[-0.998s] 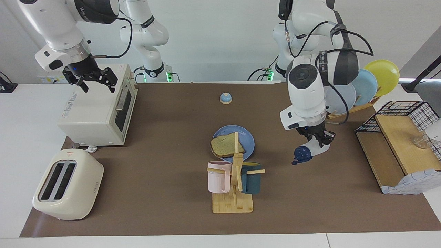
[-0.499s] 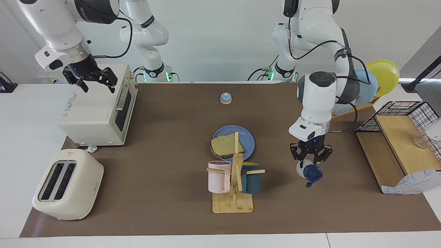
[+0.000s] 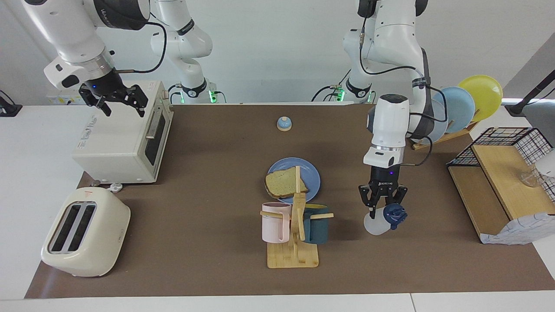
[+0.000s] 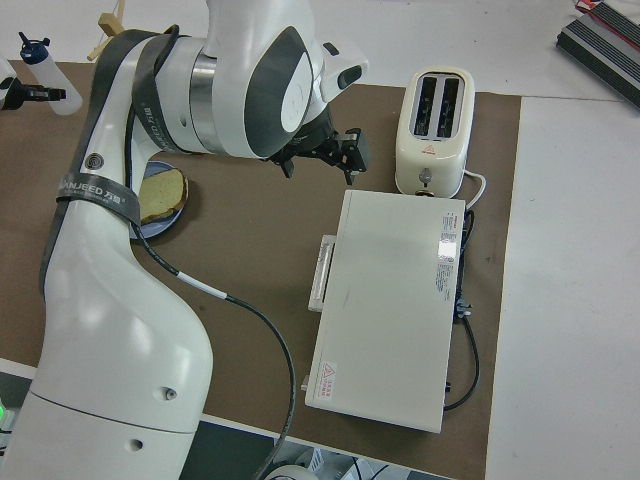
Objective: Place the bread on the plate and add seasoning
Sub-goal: 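Carry the bottle back beside the mug rack with the left gripper, then set the bottle down upright and open the left gripper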
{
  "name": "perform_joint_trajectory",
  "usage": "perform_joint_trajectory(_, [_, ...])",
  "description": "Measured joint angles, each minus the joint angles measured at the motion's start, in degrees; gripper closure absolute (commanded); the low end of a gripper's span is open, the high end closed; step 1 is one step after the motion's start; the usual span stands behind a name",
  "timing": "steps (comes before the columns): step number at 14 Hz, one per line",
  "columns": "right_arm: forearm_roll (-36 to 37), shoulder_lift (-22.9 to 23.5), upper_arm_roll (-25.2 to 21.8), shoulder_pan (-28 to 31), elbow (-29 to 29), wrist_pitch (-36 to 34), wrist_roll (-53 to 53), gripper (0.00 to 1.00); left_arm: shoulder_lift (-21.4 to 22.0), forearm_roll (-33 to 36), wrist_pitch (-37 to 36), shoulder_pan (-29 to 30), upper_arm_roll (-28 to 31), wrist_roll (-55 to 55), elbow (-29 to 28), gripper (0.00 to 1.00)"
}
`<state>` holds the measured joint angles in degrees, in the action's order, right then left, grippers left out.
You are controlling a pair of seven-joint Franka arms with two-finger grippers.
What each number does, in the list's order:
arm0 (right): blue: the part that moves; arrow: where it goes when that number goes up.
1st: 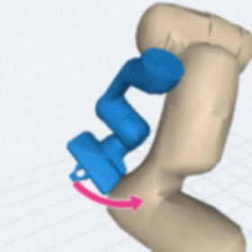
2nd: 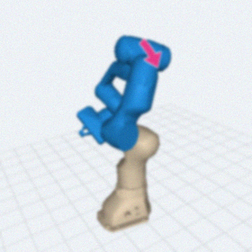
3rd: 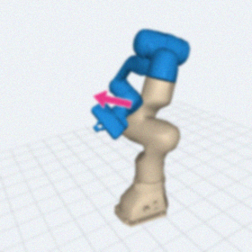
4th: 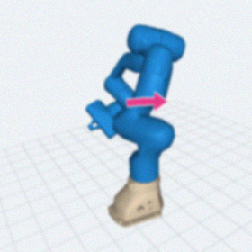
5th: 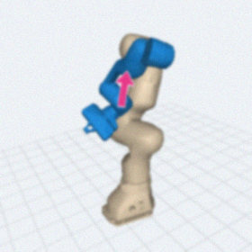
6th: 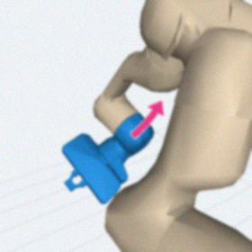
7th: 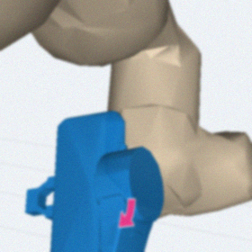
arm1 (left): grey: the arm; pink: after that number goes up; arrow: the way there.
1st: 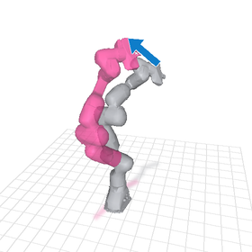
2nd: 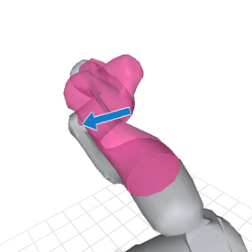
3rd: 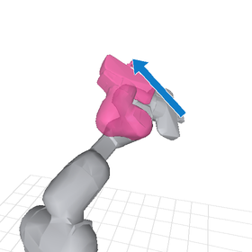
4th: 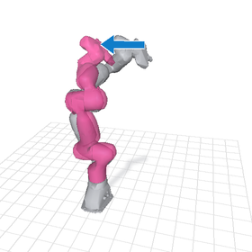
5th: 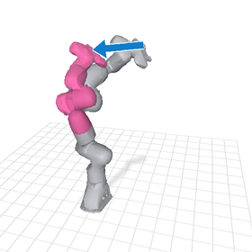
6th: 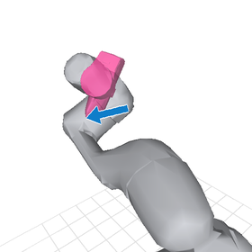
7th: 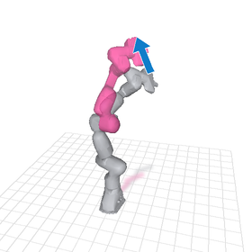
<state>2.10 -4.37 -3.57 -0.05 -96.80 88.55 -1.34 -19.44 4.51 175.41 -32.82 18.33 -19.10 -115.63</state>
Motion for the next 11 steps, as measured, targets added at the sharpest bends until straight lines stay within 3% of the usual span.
perform_joint_trajectory(6, [0.00, 0.00, 0.00, 0.00, 0.00, 0.00, 0.00, 0.00, -7.86, 0.00, 16.16, 0.08, 0.08, -0.68, -1.68, 1.00])
perform_joint_trajectory(11, [0.00, 0.00, 0.00, 0.00, 0.00, 0.00, 0.00, 0.00, -12.02, -0.11, 23.22, 0.24, 0.46, -0.98, -1.76, 1.00])
